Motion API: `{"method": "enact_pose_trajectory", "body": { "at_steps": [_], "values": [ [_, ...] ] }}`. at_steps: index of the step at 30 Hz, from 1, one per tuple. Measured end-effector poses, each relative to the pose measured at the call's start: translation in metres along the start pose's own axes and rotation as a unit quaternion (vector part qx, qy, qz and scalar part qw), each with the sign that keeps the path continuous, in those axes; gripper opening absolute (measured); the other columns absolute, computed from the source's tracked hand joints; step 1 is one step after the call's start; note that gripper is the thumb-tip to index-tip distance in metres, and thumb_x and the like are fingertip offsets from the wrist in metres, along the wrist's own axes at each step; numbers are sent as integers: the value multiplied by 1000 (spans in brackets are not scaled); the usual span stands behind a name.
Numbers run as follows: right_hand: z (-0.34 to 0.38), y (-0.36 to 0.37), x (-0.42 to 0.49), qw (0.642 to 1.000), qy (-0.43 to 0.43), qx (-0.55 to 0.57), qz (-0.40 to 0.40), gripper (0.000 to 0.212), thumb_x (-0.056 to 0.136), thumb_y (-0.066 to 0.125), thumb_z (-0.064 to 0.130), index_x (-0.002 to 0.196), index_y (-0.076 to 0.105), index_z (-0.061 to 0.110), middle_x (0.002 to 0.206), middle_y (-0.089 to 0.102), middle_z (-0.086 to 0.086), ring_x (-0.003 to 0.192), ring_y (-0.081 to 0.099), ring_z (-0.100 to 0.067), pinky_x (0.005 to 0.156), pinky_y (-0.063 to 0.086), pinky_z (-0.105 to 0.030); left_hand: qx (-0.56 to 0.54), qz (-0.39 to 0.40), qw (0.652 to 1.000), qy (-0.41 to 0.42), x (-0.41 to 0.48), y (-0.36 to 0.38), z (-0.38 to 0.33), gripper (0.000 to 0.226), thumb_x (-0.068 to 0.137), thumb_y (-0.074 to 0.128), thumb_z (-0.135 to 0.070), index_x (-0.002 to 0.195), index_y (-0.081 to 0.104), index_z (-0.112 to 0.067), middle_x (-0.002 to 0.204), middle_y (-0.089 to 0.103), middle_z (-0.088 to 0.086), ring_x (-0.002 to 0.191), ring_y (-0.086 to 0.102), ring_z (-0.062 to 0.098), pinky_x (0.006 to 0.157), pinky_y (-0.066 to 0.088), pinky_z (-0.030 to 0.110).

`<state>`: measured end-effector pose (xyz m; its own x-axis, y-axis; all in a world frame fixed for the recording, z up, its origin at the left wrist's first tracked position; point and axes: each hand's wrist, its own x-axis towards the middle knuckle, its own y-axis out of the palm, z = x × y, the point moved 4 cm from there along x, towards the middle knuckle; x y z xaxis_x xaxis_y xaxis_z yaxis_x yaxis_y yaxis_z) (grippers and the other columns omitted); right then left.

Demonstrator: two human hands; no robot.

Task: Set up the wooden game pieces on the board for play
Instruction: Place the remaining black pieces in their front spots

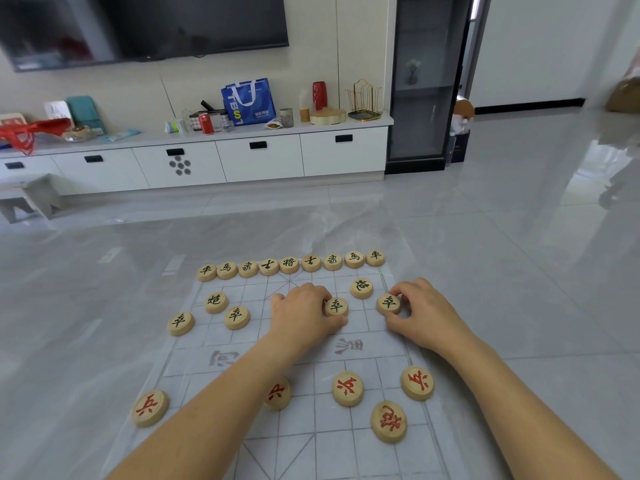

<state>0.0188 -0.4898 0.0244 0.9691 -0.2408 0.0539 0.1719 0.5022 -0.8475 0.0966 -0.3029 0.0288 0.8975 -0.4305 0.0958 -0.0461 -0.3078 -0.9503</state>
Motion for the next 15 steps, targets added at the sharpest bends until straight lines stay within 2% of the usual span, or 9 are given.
{"method": "enact_pose_trajectory", "body": {
  "at_steps": [2,6,10,13,15],
  "values": [
    [-1,0,0,1000,0,0,3,45,79,63,39,120,51,25,111,45,6,99,50,-12,84,46,-29,6,4,1000,3,1,1,0,41,76,62,-57,103,59,-26,99,59,-8,95,55,16,84,30,37],
    [-2,-1,-1,999,13,35,-4,61,81,61,47,134,43,25,120,45,5,106,48,-12,90,43,-29,8,4,1000,-9,-1,-12,17,70,73,60,-66,130,48,-26,124,55,-9,115,50,13,94,27,38],
    [-1,-4,3,998,28,37,-34,54,83,56,54,127,51,23,110,47,7,96,50,-8,82,43,-26,-47,-94,993,-55,-19,-49,79,61,77,58,-64,127,52,-29,122,58,-12,116,51,10,95,28,39],
    [10,0,16,998,24,-15,-53,52,82,58,53,123,55,21,113,51,4,101,51,-14,85,44,-30,-47,-149,983,-96,-42,-69,143,64,77,39,-67,122,56,-25,120,62,-5,114,55,18,95,33,43],
    [20,6,27,997,21,-59,-50,53,79,58,57,120,56,23,116,53,3,106,51,-17,89,41,-33,-61,-177,974,-127,-62,-76,179,64,82,30,-63,125,53,-21,119,63,0,112,56,25,96,31,47]
  ]
}}
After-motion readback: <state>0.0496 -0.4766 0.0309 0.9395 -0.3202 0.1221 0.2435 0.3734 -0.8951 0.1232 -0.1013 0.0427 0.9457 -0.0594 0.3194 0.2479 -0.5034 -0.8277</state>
